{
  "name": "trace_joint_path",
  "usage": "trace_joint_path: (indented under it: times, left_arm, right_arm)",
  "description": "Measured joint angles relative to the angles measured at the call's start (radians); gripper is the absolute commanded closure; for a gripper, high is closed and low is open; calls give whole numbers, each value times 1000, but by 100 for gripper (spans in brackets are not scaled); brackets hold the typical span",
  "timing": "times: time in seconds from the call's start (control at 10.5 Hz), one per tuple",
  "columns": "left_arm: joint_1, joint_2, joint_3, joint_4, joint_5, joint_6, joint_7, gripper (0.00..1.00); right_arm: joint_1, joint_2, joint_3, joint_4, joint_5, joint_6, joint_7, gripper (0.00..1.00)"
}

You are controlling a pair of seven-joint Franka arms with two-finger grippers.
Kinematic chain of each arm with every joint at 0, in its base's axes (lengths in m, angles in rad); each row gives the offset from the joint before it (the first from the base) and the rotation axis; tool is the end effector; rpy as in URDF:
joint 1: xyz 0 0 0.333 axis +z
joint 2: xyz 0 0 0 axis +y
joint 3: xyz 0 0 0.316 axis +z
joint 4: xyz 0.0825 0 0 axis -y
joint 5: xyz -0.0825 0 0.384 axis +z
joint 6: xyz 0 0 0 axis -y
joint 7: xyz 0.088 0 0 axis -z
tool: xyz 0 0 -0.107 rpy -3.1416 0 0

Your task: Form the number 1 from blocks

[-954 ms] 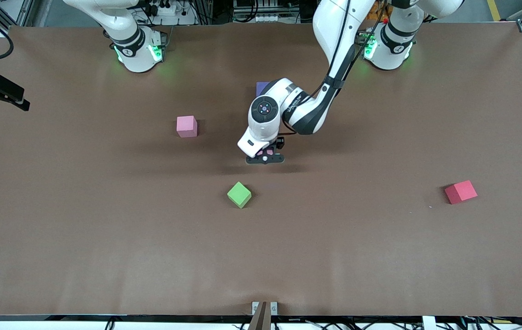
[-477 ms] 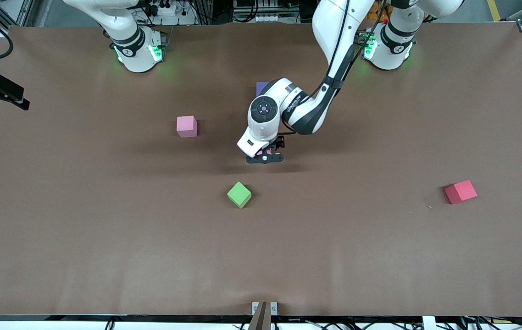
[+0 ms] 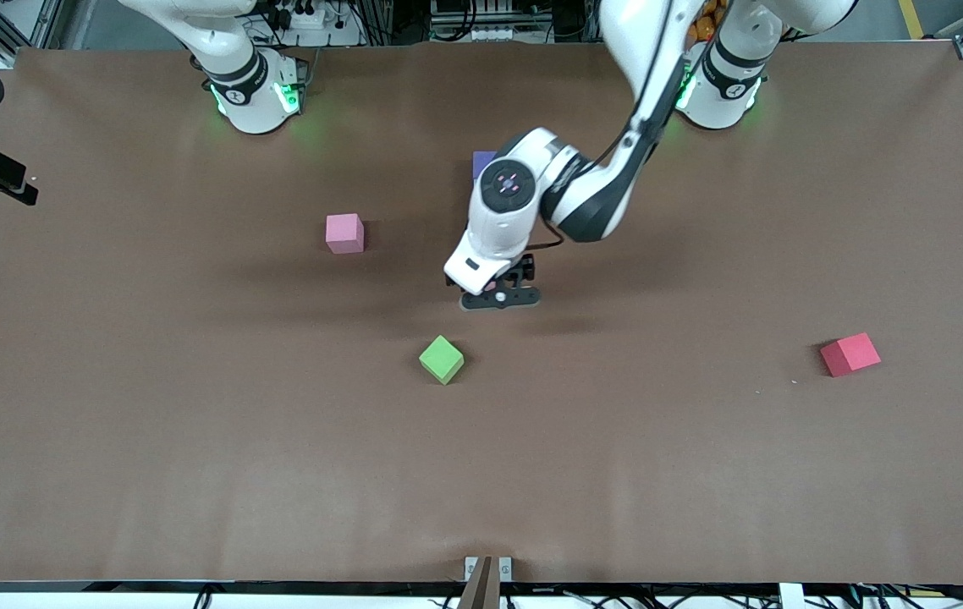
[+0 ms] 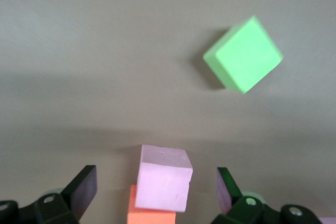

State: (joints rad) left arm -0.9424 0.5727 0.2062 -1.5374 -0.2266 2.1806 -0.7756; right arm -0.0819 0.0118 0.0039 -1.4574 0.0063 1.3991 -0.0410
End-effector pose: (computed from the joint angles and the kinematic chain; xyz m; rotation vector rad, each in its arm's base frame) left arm 0.5034 -0.4983 0.3337 3.0182 0.1886 0.0094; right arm 0.5386 -0.0413 0.6561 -3.1287 0.0565 0.1089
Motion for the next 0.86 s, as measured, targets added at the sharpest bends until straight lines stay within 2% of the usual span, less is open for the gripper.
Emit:
trace_joint_path:
  times: [0.29,0.86]
  left_arm:
    - [70,-135,23,0,105,-112,71,0]
    - [306,-365,24,-1,149,-383,408,0]
  right_arm:
    - [0,2,4,-1,0,-1,0,0]
    - [-1,3,7,-2,0,-2,0,0]
